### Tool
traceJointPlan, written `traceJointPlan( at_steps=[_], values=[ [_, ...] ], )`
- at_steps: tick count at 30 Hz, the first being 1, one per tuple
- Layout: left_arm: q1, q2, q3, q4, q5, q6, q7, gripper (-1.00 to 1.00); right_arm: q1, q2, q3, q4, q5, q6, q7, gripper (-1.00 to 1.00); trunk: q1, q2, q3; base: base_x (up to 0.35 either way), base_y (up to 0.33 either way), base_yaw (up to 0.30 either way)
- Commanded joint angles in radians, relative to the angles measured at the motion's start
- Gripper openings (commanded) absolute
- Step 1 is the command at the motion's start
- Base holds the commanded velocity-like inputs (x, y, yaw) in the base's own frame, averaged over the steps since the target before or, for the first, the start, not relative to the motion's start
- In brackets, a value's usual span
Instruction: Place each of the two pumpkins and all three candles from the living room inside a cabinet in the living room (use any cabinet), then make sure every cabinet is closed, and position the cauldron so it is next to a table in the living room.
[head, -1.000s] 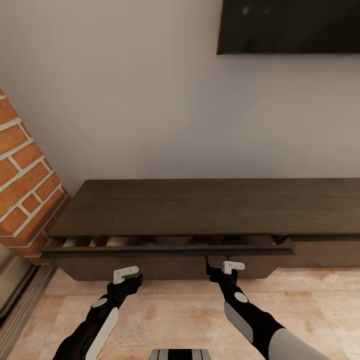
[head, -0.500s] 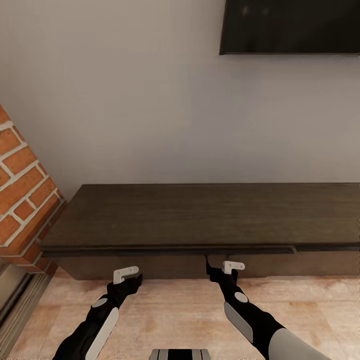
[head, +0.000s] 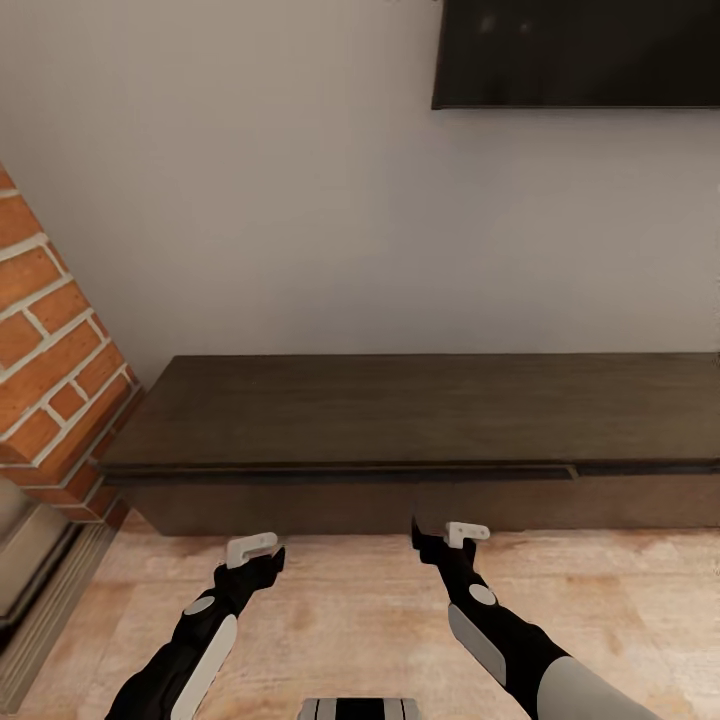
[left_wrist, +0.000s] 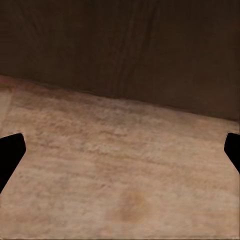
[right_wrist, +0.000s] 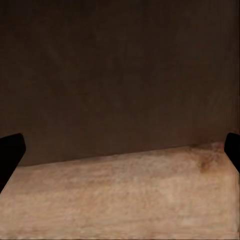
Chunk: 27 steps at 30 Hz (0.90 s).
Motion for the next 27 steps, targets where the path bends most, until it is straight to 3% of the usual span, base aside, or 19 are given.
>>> traceJointPlan(
  at_steps=[1, 27],
  values=[
    [0.0, 0.001, -0.004, -0.002, 0.011, 0.003, 0.01, 1.0, -0.001, -0.001, 0.008, -0.001, -0.01, -0.006, -0.006, 1.0, -0.001, 0.0, -0.001, -0.316, 0.0, 0.0],
    [0.0, 0.002, -0.009, -0.019, 0.018, 0.013, 0.004, 1.0, -0.001, -0.001, 0.008, 0.002, -0.012, 0.002, -0.006, 1.0, -0.001, 0.0, -0.001, -0.337, 0.0, 0.0]
  ],
)
